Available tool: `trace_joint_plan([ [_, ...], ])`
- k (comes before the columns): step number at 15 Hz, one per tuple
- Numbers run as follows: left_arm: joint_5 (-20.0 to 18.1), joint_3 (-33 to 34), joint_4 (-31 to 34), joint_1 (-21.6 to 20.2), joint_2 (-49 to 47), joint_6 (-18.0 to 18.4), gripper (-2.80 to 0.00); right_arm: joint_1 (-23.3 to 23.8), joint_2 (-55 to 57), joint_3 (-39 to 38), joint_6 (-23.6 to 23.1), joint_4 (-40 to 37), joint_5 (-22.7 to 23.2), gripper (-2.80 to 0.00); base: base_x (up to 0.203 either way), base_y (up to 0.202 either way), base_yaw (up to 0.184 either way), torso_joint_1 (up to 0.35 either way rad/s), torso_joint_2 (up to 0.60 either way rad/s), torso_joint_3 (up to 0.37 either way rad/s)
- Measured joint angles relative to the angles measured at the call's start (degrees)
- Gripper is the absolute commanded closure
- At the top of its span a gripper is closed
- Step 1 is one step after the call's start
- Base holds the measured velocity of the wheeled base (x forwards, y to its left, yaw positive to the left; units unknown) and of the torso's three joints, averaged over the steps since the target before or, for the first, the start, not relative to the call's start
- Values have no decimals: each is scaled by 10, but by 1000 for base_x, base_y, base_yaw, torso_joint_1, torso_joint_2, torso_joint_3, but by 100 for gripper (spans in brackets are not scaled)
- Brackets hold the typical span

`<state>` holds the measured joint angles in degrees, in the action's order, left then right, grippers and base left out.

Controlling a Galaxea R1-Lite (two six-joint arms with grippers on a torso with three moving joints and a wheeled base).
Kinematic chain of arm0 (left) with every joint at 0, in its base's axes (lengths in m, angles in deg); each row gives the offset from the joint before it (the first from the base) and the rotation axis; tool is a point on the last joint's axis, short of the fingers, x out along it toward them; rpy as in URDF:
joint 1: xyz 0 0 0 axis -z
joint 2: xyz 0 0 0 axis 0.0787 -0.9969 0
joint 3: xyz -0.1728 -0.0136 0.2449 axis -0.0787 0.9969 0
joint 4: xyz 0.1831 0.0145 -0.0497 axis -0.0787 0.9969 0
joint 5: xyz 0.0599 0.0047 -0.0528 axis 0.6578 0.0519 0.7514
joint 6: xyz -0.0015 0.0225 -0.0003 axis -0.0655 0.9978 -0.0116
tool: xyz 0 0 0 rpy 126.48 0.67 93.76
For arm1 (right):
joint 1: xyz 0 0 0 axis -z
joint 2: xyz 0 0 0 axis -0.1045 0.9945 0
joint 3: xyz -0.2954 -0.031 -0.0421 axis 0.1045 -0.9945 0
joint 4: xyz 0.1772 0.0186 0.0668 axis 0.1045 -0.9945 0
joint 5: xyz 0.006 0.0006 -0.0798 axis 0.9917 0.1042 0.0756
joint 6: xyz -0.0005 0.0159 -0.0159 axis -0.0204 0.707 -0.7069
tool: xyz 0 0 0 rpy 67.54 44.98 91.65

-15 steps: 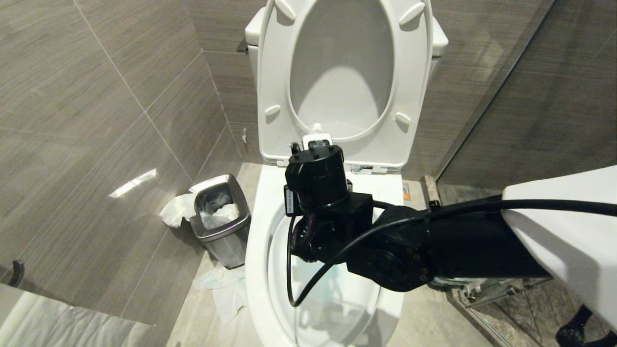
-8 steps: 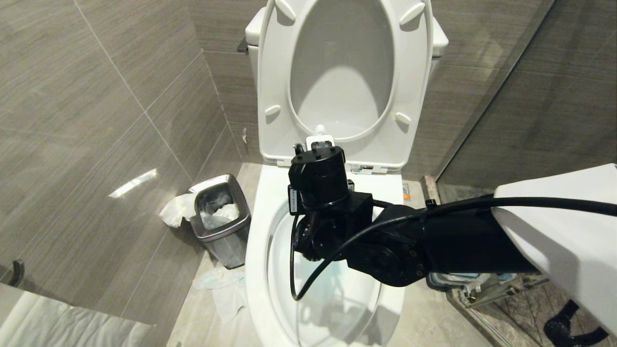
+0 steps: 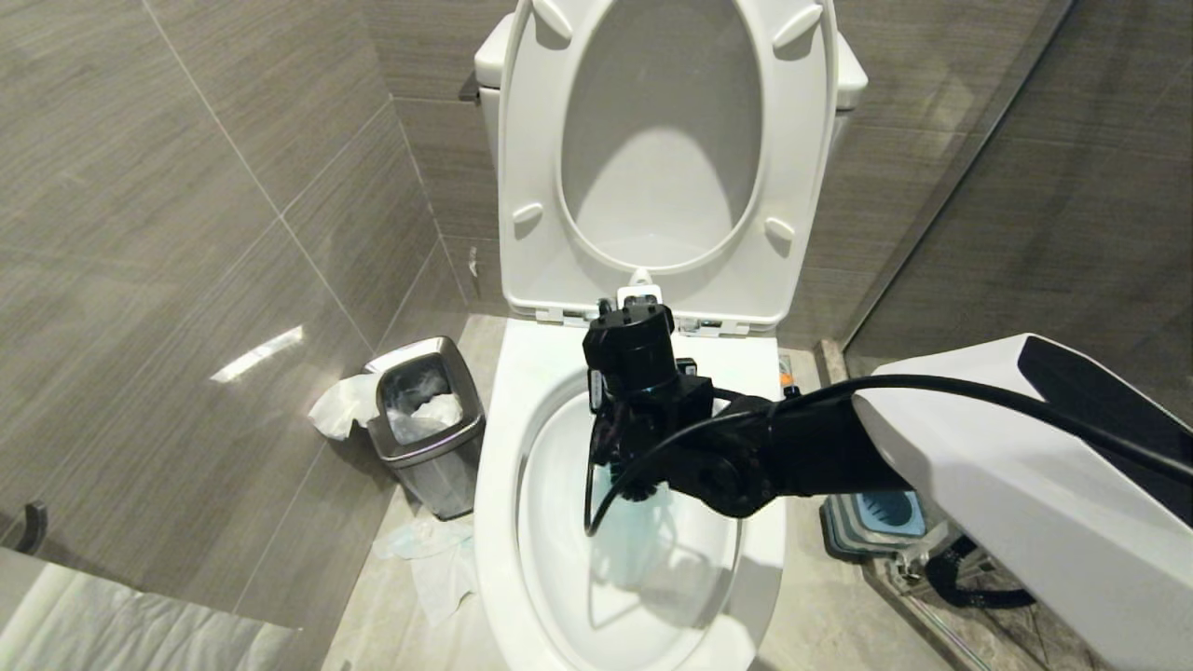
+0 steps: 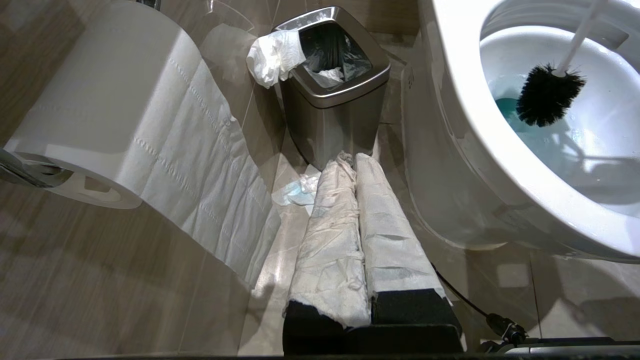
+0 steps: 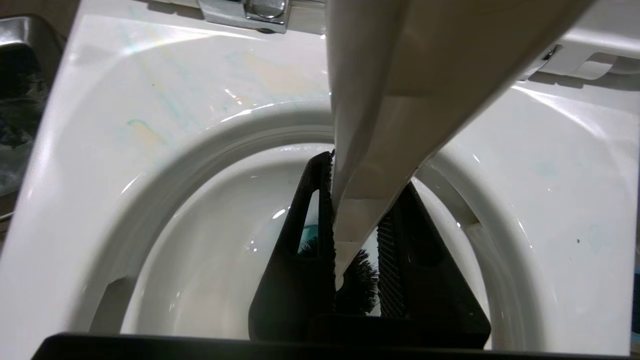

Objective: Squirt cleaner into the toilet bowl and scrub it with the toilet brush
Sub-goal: Scrub the toilet bowl

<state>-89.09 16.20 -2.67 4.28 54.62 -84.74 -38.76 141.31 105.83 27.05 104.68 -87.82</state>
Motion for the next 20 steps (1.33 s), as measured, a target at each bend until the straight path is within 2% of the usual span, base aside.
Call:
trace_joint_plan([
  [7,0,0,0,0,0,0,0,8,41,39,-4,-3,1,0,0,0,0,0,0,0],
  [13,0,0,0,0,0,0,0,0,-39,49,-33,-17,0,0,0,0,0,0,0,0],
  [20,0,0,0,0,0,0,0,-8,-75,32,-32,-21,-1,0,0,0,0,0,0,0],
])
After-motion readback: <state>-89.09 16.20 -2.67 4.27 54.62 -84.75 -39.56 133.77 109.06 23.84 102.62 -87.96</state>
